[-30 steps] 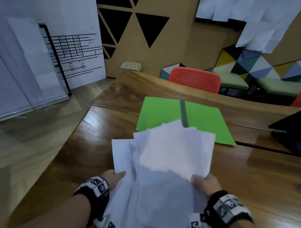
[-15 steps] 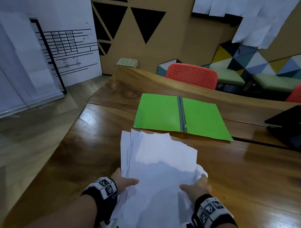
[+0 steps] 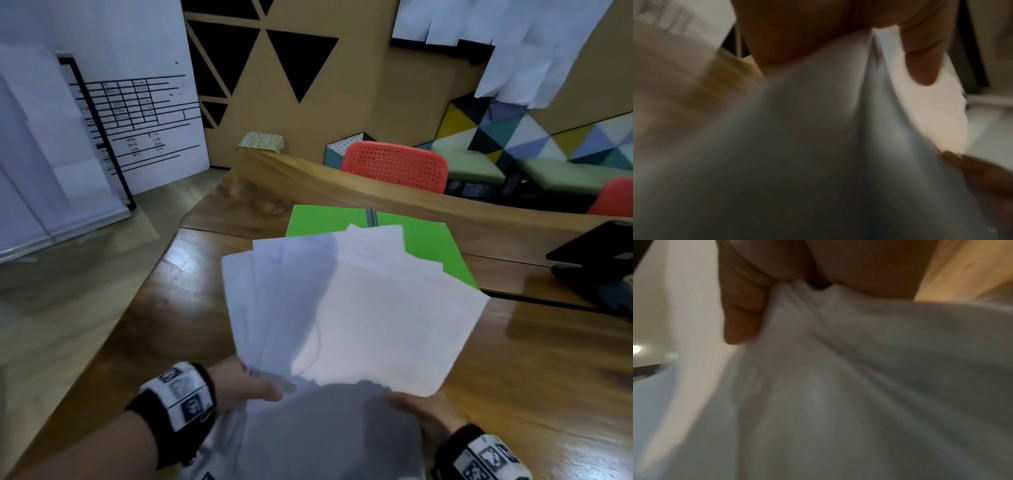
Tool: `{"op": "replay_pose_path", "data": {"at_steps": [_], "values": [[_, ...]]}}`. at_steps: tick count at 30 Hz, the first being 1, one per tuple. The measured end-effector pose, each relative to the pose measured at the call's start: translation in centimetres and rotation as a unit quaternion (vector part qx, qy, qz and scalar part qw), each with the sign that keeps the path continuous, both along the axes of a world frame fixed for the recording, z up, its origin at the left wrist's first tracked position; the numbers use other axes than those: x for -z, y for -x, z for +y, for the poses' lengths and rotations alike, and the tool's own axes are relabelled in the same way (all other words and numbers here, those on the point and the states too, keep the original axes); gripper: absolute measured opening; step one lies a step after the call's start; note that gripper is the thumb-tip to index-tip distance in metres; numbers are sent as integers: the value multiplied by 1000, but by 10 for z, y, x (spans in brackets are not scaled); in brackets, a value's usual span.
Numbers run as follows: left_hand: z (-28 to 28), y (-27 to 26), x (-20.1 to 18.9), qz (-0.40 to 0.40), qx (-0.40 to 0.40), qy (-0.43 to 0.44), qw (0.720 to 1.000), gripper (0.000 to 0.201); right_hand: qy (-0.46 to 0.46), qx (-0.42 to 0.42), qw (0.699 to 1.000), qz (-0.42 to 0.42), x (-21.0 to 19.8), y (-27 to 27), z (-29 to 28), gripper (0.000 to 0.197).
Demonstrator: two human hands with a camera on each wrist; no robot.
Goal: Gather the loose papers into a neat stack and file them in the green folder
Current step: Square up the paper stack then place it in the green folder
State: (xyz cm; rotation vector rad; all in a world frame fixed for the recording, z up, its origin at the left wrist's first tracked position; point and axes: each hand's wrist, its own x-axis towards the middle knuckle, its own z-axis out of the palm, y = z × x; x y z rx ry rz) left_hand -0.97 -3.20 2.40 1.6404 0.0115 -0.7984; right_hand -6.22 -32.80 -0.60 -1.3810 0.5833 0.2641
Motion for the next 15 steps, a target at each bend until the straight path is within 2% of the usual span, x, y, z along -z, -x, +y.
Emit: {"op": "replay_pose_path", "data": {"at_steps": [3, 5, 6, 8, 10, 11, 12, 13, 15], "values": [[-24, -2, -30, -70, -74, -64, 993, 67, 9, 24, 999, -38, -28, -17, 14, 49], [-32, -4, -51, -124, -130, -73, 981, 44, 37, 41, 994, -95, -52, -30, 14, 25], [-34, -5, -62, -148, -158, -76, 973, 32, 52, 49, 990, -125, -66, -36, 13, 20], [-35, -10, -81, -192, -191, -61, 961, 29, 34, 54, 978, -200, -94, -43, 14, 27], [-33, -10, -95, -206, -211, -43, 955, 31, 7, 41, 960, -275, -108, -48, 15, 58], [-30, -11, -95, -202, -212, -44, 955, 30, 13, 30, 957, -289, -111, -48, 16, 66], [-27, -13, -94, -197, -215, -52, 955, 29, 18, 18, 955, -295, -110, -47, 17, 62], [-23, -14, -90, -185, -215, -54, 957, 41, 25, 10, 958, -287, -109, -44, 16, 55], [-18, -16, -84, -209, -221, -65, 950, 78, 26, -4, 962, -272, -107, -39, 12, 51]]}}
